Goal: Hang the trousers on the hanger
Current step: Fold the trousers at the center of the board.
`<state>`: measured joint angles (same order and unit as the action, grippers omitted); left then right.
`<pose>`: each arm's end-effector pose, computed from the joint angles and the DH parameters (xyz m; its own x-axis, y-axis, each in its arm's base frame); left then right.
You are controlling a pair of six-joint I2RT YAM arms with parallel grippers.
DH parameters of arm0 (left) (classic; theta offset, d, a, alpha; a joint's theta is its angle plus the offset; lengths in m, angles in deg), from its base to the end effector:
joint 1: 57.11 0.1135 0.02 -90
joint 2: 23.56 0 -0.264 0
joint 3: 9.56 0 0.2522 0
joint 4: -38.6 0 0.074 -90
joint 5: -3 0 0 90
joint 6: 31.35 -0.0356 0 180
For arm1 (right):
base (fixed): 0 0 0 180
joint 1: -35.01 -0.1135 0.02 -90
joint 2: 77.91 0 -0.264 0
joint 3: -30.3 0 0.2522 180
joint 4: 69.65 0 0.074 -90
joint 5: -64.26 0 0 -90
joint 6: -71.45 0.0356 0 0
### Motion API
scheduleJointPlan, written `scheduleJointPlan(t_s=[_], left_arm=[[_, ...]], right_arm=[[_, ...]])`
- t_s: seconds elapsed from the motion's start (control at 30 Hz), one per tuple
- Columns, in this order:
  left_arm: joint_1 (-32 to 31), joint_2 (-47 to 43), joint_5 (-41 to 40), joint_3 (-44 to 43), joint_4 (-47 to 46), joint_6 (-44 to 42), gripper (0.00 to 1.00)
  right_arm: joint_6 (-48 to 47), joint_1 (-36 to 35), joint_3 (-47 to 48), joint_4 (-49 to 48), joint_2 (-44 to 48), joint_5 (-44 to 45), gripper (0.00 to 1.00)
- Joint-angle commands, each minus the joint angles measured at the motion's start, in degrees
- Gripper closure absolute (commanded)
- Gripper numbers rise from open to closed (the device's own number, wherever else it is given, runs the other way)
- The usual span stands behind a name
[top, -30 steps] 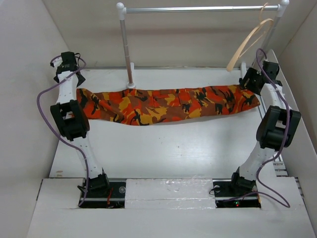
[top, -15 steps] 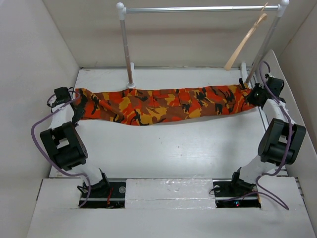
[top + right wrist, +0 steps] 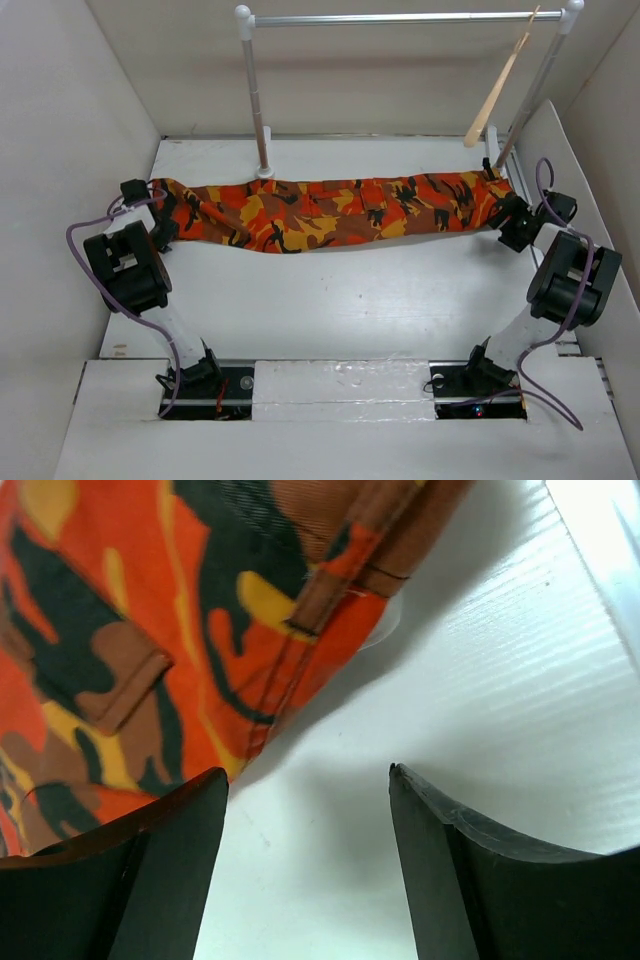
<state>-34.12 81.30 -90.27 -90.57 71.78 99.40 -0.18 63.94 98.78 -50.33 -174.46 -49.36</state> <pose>0.3472 0.1495 0.1748 -0.3119 -0.8403 -0.4435 -0.8212 0.4732 -0.3190 0.3087 -0.1543 0.1786 -0.5465 0.6320 -0.5496 0.3983 0.7734 0.4932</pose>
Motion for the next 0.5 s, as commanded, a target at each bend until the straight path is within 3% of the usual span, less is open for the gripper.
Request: scheduleJointPlan(t_s=[0.0, 0.07, 0.1, 0.27, 0.33, 0.37, 0.4, 0.47], left_arm=[[0.2, 1.6, -0.9, -0.6, -0.3, 0.2, 0.65], [0.2, 2.5, -0.6, -0.8, -0.3, -0.1, 0.78], [0.2, 2.6, -0.7, -0.8, -0.4, -0.1, 0.81], [0.2, 3.7, -1.3, -0.8, -0.7, 0.5, 0.82], [0.2, 4.2, -1.4, -1.0, -0.7, 0.3, 0.93], [0.2, 4.4, -1.4, -1.5, -0.8, 0.1, 1.00], [0.2, 4.6, -1.5, -1.7, -0.6, -0.1, 1.00], [0.2, 4.8, -2.9, -2.7, 0.5, -0.7, 1.00]], right_arm=[[3.0, 0.5, 0.1, -8.4, -3.9, -3.9, 0.29], [5.1, 0.5, 0.3, -10.8, -6.1, -3.7, 0.29], [5.8, -0.1, 0.4, -11.2, -6.8, -4.2, 0.31], [10.4, -1.7, 0.0, -14.5, -8.6, -1.8, 0.39], [11.1, -2.5, 0.6, -14.5, -9.3, -1.0, 0.67], [11.3, -3.2, 1.0, -14.3, -9.5, -0.9, 0.76], [11.4, -3.2, 1.3, -14.1, -9.4, -0.6, 0.88], [11.3, -3.2, 0.8, -13.5, -8.4, -0.1, 0.97]])
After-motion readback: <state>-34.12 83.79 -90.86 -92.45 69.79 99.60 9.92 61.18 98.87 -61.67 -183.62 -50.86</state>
